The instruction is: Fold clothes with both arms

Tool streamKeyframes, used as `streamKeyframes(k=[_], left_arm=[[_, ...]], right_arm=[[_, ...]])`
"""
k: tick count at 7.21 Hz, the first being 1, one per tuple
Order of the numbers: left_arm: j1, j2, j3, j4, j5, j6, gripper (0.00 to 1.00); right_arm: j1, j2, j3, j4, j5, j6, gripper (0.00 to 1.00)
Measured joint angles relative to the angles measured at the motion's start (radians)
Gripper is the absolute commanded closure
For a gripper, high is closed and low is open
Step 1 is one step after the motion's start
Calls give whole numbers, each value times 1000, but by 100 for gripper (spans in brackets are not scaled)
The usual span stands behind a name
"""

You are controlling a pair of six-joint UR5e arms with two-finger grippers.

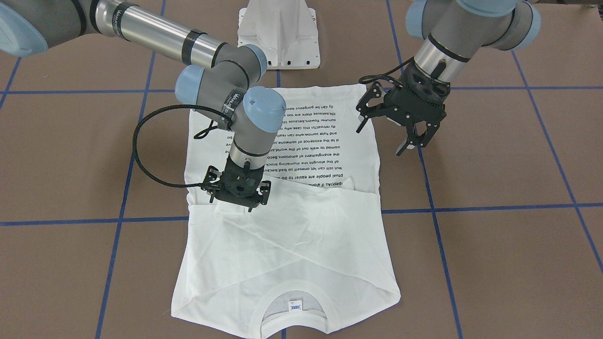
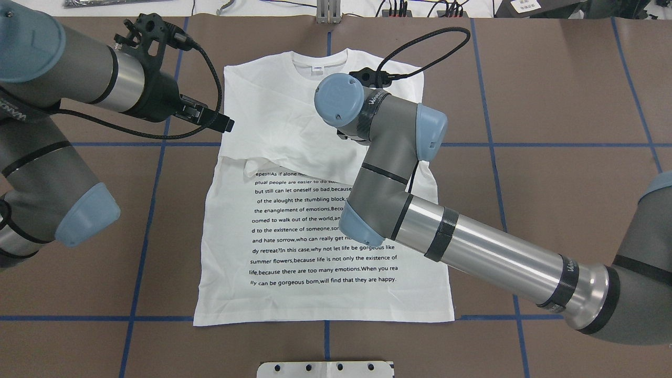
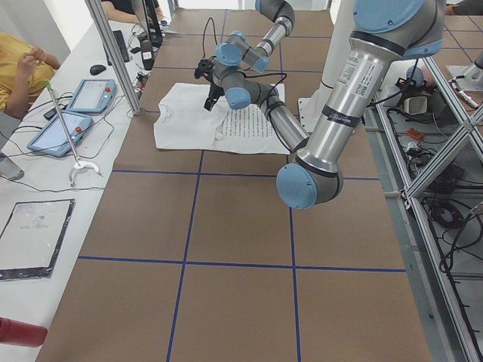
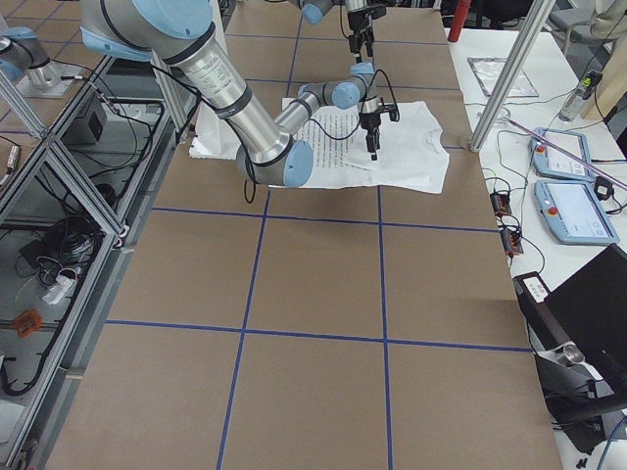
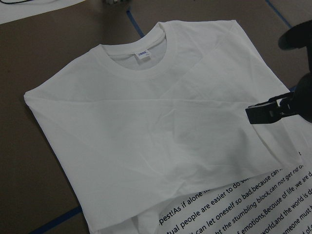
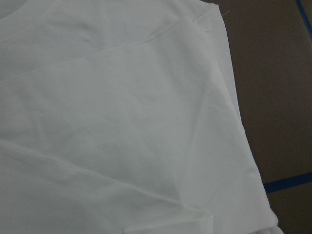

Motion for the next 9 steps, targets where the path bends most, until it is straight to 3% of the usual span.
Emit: streamKeyframes(k=[4, 9], left_arm=[[0, 2, 0, 0, 1, -1, 0], [3, 8, 0, -3, 6, -5, 0]], right_arm=[[-35, -1, -29, -15, -27, 15, 0], [-33, -5, -12, -161, -55, -41, 0]])
